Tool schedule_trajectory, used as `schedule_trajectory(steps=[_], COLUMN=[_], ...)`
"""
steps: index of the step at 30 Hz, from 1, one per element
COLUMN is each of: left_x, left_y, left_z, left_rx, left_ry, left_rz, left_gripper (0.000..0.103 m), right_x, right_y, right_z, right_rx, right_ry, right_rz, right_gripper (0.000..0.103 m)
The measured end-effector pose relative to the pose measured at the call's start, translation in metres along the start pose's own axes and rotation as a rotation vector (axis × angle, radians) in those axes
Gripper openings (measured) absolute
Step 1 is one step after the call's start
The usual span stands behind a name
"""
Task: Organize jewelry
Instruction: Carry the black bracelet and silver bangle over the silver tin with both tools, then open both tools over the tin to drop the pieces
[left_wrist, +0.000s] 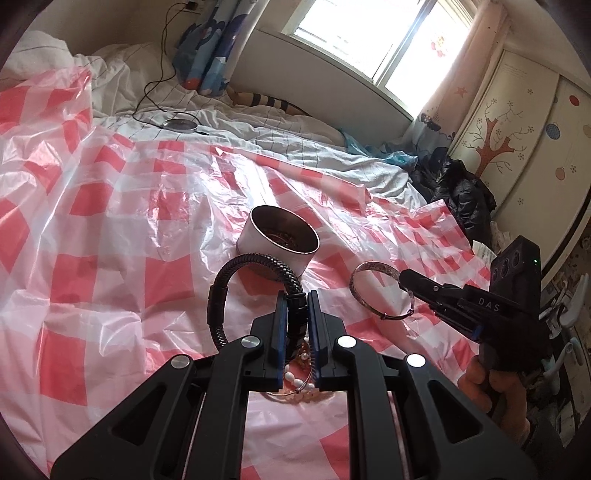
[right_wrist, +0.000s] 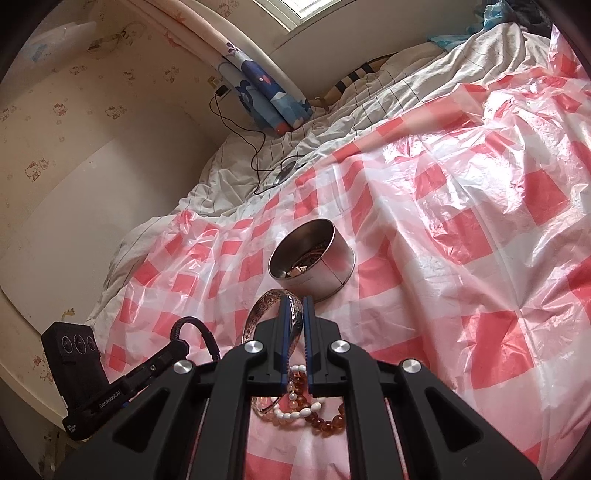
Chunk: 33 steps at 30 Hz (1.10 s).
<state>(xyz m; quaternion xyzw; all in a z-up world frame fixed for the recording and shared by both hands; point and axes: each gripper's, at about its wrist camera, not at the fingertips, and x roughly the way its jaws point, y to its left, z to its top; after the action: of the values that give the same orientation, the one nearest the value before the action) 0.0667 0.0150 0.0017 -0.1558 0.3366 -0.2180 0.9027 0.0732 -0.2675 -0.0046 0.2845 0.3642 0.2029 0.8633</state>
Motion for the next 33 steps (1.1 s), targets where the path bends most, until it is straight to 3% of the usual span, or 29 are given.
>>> schedule_trajectory(steps=[7, 18, 26, 30, 33], left_x=[0.03, 0.105, 0.164, 0.181, 0.172], left_y=[-0.013, -0.04, -0.043, -0.025, -0.014], left_z=[0.032, 0.078, 0.072, 0.068, 0.072], left_rx=[0.062, 0.208, 0.267, 0.199, 0.138], left_ry=[0.006, 0.056, 0.179, 0.215, 0.206], left_rz=[-0.006, 0.044, 0.13, 0.086, 0.01], left_gripper=[0.01, 0.01, 0.01, 0.01, 0.01], right_x=[0.01, 0.023, 0.044, 0.054, 0.058], right_y=[-0.01, -0.046, -0.052, -0.047, -0.046], right_z=[0.028, 0.072, 0.082, 0.082, 0.082], right_rx=[0.054, 0.175, 0.176, 0.151, 0.146], right_ry=[-0.06, -0.139, -0.115, -0.096, -0.088], right_rz=[0.062, 0.112, 0.099, 0.085, 0.077], right_gripper=[0.008, 0.008, 0.008, 0.008, 0.008])
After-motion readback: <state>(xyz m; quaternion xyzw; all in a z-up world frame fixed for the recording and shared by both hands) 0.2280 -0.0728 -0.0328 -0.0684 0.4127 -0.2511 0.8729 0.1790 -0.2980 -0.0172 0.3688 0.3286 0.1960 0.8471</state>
